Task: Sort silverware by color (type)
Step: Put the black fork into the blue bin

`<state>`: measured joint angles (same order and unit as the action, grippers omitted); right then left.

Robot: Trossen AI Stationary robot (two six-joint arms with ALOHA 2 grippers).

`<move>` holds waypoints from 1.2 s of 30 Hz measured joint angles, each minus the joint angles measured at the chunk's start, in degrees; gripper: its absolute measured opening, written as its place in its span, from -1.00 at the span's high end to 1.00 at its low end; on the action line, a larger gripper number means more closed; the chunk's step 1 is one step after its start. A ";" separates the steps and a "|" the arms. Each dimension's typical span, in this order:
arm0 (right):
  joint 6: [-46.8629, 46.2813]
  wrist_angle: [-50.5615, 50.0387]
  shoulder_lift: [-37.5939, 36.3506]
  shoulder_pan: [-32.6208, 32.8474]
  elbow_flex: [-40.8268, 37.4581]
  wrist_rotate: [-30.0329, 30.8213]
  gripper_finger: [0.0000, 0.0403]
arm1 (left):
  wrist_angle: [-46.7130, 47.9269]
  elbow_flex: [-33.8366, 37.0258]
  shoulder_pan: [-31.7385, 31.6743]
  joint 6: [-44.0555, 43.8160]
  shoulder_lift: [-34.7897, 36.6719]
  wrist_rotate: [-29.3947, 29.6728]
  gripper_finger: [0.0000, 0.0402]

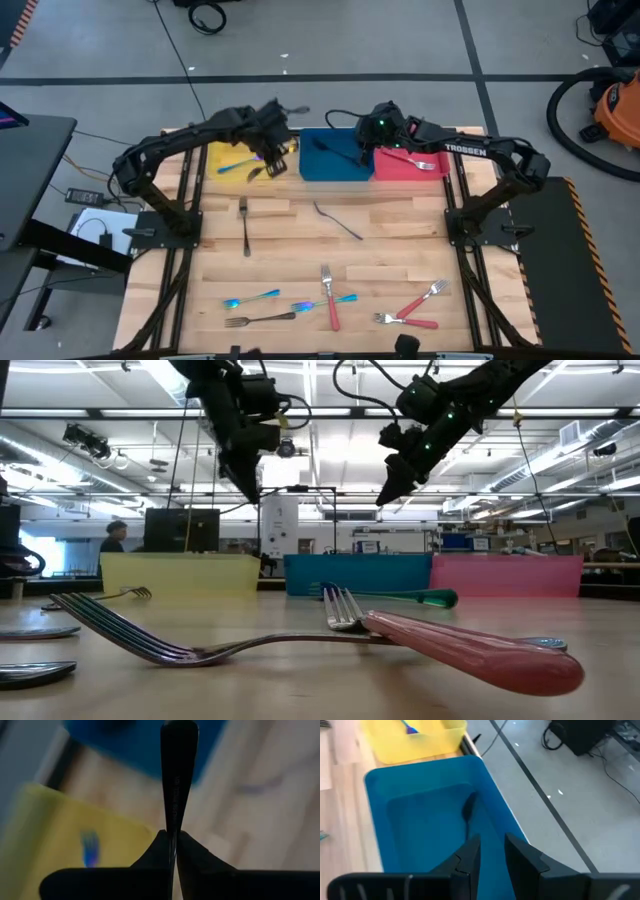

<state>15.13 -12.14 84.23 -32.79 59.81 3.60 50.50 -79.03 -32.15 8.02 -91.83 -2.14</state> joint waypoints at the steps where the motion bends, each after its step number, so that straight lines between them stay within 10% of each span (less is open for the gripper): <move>1: -0.26 0.00 0.00 -0.41 0.00 0.00 0.53 | -2.61 -0.16 -0.83 1.33 0.00 -0.01 0.93; 18: -2.92 0.37 0.02 -2.64 0.00 0.82 0.53 | -34.45 -0.27 -2.54 10.64 -0.69 -2.44 0.92; 36: -3.60 3.91 -0.37 -4.21 0.04 8.83 0.53 | -36.74 -6.01 0.50 10.72 -16.07 -8.18 0.92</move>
<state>11.53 -8.23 83.85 -36.99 59.86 12.43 13.76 -85.05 -31.65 18.74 -107.91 -10.32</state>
